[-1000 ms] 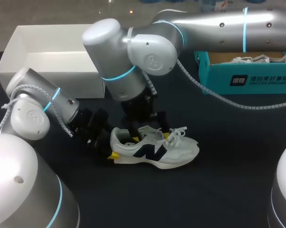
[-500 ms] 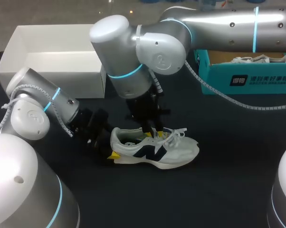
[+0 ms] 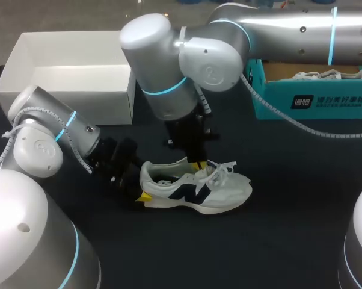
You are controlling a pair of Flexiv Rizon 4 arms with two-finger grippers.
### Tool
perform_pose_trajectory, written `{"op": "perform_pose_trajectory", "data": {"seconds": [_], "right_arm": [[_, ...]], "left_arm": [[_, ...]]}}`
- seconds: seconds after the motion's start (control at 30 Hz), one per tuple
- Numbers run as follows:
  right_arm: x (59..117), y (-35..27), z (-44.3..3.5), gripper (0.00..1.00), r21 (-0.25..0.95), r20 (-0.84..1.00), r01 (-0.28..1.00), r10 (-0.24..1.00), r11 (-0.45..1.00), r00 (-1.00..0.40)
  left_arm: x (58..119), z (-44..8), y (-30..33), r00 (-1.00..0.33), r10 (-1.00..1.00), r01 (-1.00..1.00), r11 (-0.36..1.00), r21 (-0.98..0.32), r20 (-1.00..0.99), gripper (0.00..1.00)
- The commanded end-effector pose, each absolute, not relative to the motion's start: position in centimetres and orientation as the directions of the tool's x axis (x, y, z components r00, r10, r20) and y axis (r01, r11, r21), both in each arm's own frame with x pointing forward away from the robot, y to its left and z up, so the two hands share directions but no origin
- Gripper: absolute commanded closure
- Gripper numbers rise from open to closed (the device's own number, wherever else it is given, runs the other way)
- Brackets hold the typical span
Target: Take the shoe out of the shoebox, open the shoe tongue, remove and reinsert the insole, then place the shoe into the shoebox
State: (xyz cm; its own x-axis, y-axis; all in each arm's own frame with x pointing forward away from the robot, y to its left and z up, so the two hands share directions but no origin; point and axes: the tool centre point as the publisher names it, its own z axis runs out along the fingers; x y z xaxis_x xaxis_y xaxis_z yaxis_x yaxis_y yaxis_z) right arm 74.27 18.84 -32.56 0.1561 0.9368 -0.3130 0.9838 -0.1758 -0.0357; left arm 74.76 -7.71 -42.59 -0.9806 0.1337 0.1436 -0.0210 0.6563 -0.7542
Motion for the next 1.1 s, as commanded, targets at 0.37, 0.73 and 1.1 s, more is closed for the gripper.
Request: {"op": "perform_pose_trajectory", "data": {"seconds": [0.37,0.73,1.1], "right_arm": [[72.0,14.1,-30.3,1.0,0.04,-0.286,0.94,0.898,-0.338,0.335],[71.1,12.0,-31.6,1.0,0.014,-0.287,0.915,0.876,-0.402,0.389],[70.0,10.0,-35.0,1.0,-0.033,-0.266,0.887,0.859,-0.461,0.437]], "left_arm": [[74.8,-42.8,-7.6,-0.981,0.134,-0.021,0.656,-0.754,0.143,1.0],[74.8,-42.8,-7.6,-0.981,0.134,-0.021,0.656,-0.754,0.143,1.0],[74.8,-42.8,-7.6,-0.981,0.134,-0.021,0.656,-0.754,0.143,1.0]]}}
